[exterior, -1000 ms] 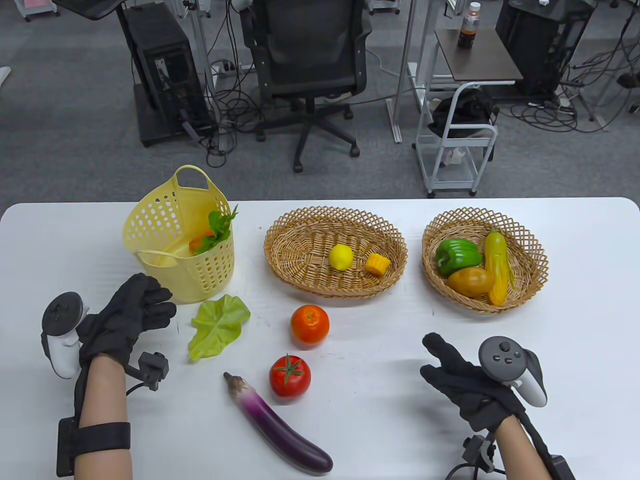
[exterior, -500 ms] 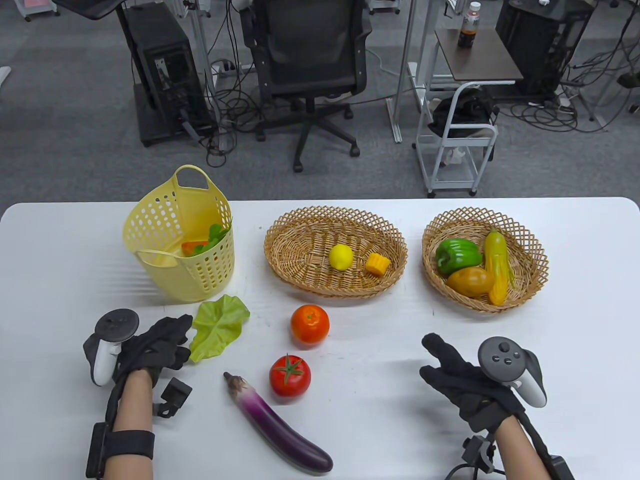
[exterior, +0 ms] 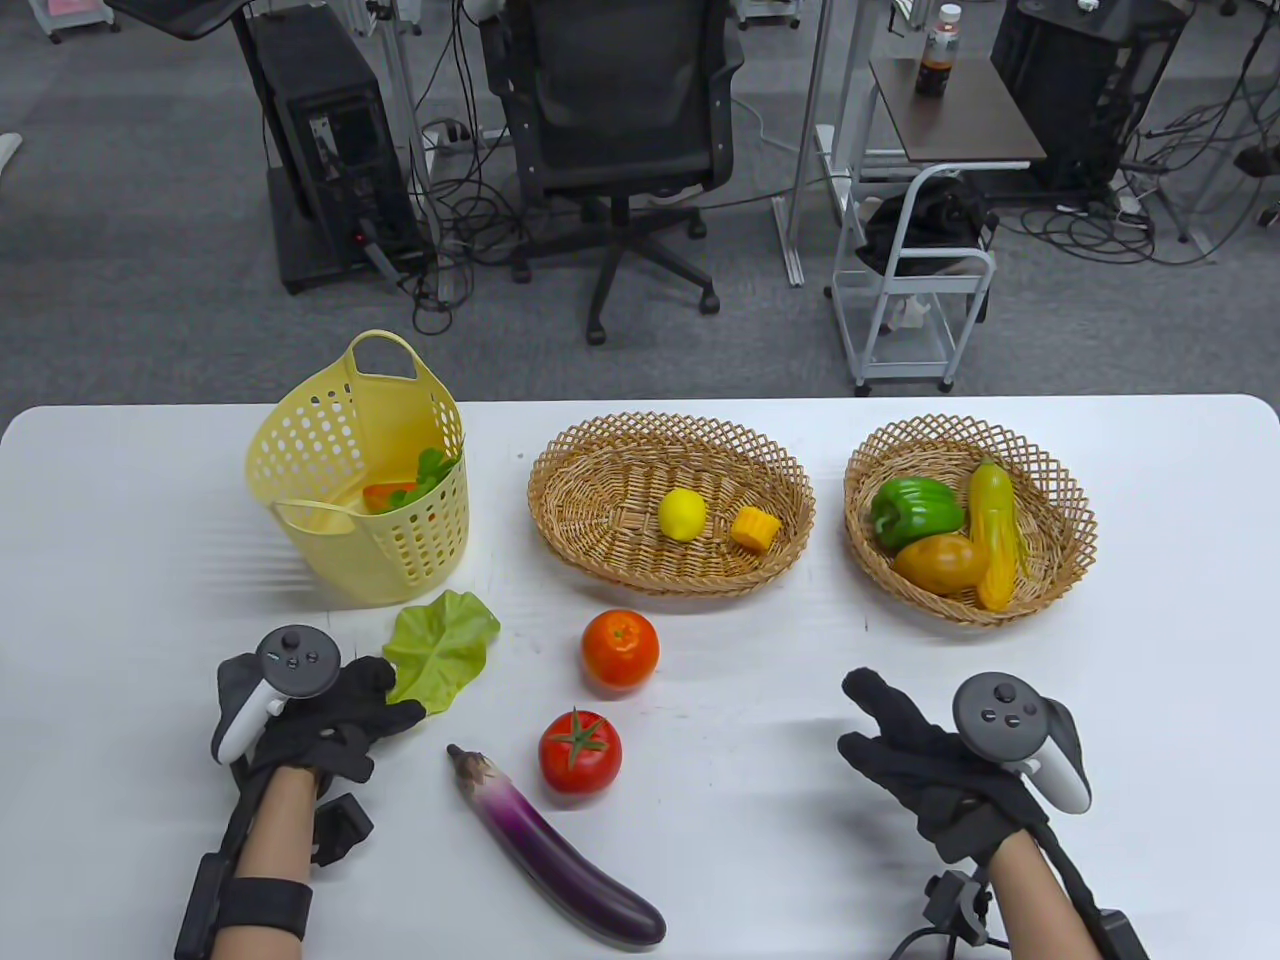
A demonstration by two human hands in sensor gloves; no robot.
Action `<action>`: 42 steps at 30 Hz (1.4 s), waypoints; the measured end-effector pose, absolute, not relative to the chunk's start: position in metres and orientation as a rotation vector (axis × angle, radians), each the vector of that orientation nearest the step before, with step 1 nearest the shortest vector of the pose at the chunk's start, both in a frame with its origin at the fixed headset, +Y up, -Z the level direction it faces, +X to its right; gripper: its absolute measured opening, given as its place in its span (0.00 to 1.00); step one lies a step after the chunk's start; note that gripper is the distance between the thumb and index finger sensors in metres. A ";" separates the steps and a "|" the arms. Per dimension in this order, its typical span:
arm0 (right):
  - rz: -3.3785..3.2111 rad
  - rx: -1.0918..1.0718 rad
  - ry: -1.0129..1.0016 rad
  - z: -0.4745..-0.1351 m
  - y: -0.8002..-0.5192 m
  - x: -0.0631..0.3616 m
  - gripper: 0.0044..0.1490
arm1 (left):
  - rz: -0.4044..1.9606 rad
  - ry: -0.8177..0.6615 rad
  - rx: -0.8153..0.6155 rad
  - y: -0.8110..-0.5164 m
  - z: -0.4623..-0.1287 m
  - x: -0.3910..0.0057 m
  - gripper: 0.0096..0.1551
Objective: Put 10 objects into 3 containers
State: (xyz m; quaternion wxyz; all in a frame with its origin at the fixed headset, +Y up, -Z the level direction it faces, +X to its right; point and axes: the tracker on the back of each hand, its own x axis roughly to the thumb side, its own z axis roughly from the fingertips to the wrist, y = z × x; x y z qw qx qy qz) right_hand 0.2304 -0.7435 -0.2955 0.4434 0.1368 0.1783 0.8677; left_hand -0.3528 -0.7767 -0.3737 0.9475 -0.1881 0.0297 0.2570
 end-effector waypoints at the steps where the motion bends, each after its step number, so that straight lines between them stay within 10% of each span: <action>1: 2.152 0.338 0.445 -0.296 -0.744 0.230 0.47 | 0.501 0.082 -0.349 -0.776 -0.373 -0.353 0.40; 7: 2.150 0.332 0.452 -0.295 -0.744 0.230 0.47 | 0.489 0.163 -0.256 -0.778 -0.374 -0.356 0.22; 24: 2.142 0.345 0.453 -0.296 -0.743 0.230 0.47 | 0.577 0.189 -0.128 -0.766 -0.357 -0.366 0.18; 42: 2.151 0.346 0.448 -0.296 -0.744 0.229 0.49 | 0.904 0.149 0.259 -0.619 -0.360 -0.383 0.19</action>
